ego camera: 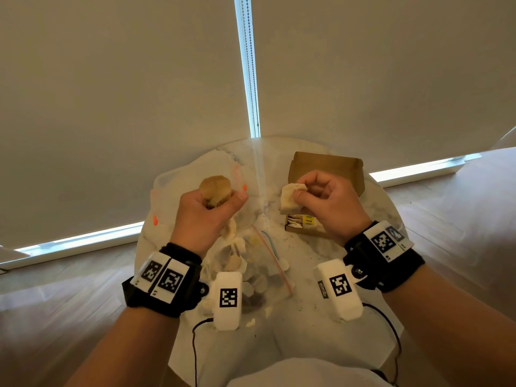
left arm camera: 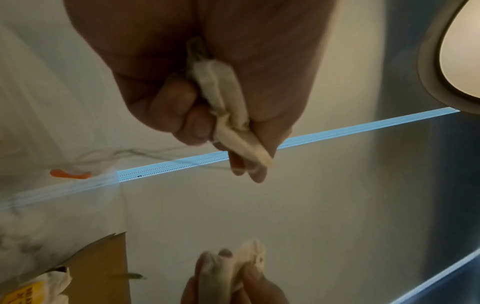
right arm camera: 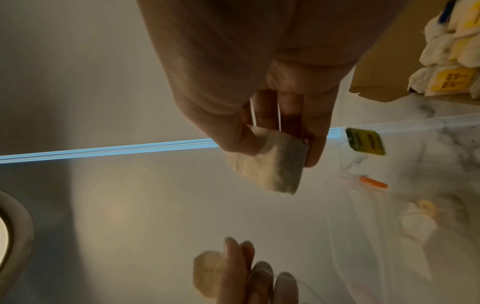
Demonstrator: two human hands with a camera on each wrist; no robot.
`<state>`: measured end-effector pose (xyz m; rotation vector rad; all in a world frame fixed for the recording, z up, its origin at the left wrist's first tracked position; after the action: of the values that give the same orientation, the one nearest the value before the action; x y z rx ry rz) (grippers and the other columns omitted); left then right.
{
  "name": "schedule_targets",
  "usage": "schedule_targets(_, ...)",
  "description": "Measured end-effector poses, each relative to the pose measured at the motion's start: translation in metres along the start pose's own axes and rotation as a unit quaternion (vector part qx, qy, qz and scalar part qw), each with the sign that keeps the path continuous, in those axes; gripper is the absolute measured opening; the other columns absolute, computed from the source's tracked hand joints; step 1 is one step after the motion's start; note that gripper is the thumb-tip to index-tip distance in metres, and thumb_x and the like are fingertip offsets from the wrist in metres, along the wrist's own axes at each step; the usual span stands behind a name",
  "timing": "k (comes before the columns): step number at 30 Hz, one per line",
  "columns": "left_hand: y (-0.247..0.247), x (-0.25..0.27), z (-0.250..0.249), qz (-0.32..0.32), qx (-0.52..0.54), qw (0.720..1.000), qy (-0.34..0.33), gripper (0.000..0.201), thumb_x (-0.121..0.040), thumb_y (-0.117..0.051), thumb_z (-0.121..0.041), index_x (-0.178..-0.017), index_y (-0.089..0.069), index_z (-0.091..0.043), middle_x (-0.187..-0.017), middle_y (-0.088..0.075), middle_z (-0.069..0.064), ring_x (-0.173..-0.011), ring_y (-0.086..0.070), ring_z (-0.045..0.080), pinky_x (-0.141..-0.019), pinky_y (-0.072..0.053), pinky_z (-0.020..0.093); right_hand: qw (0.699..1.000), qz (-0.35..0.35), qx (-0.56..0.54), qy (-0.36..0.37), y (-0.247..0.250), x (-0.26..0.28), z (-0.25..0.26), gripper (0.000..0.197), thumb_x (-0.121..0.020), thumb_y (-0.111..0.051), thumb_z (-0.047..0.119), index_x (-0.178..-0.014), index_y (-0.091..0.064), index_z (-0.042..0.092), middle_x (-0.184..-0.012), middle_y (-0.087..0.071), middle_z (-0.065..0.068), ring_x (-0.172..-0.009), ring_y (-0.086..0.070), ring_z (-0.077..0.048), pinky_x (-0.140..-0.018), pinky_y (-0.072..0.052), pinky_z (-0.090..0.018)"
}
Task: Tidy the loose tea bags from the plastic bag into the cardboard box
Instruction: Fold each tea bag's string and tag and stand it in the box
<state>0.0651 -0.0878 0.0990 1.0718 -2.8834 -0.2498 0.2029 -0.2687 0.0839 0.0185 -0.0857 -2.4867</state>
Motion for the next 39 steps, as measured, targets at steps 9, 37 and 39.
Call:
schedule_targets(9, -0.019, -0.01, -0.018, 0.081, -0.048, 0.993, -0.069, 0.013, -0.081, -0.078, -0.008, -0.094, -0.079, -0.006, -0.089, -0.077, -0.006, -0.087, -0.072, 0.006, -0.076, -0.052, 0.013, 0.998, 0.044, 0.018, 0.047, -0.015, -0.003, 0.012, 0.007, -0.087, -0.067, 0.001, -0.09, -0.068, 0.008, -0.084, -0.071, -0.006, -0.076, -0.066, -0.013, -0.071, -0.056, -0.026)
schedule_targets(37, -0.028, -0.023, -0.03, 0.044, 0.027, 0.998, -0.044, 0.002, -0.083, -0.076, -0.008, -0.081, -0.077, -0.009, -0.067, -0.071, -0.005, -0.056, -0.06, 0.003, -0.056, -0.045, 0.015, 0.984, 0.134, -0.103, -0.054, -0.027, 0.018, -0.018, 0.008, -0.086, -0.064, -0.006, -0.091, -0.069, -0.006, -0.073, -0.072, -0.012, -0.067, -0.068, -0.013, -0.067, -0.051, -0.018)
schedule_targets(39, -0.027, -0.025, -0.03, 0.038, 0.03, 0.998, -0.042, 0.006, -0.083, -0.077, -0.009, -0.079, -0.076, -0.014, -0.068, -0.072, -0.008, -0.061, -0.063, 0.004, -0.059, -0.047, 0.016, 0.982, 0.16, -0.087, -0.042, -0.027, 0.021, -0.014, 0.008, -0.088, -0.062, -0.005, -0.088, -0.07, -0.004, -0.076, -0.072, -0.011, -0.07, -0.068, -0.01, -0.068, -0.05, -0.015)
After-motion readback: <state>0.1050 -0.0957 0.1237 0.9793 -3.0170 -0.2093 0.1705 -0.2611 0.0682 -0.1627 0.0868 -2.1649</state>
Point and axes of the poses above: each hand's wrist, its own x-axis away from the middle knuckle, its own y-axis out of the back of the hand, z = x × y, the point moved 3 cm from there along -x, towards the middle knuckle
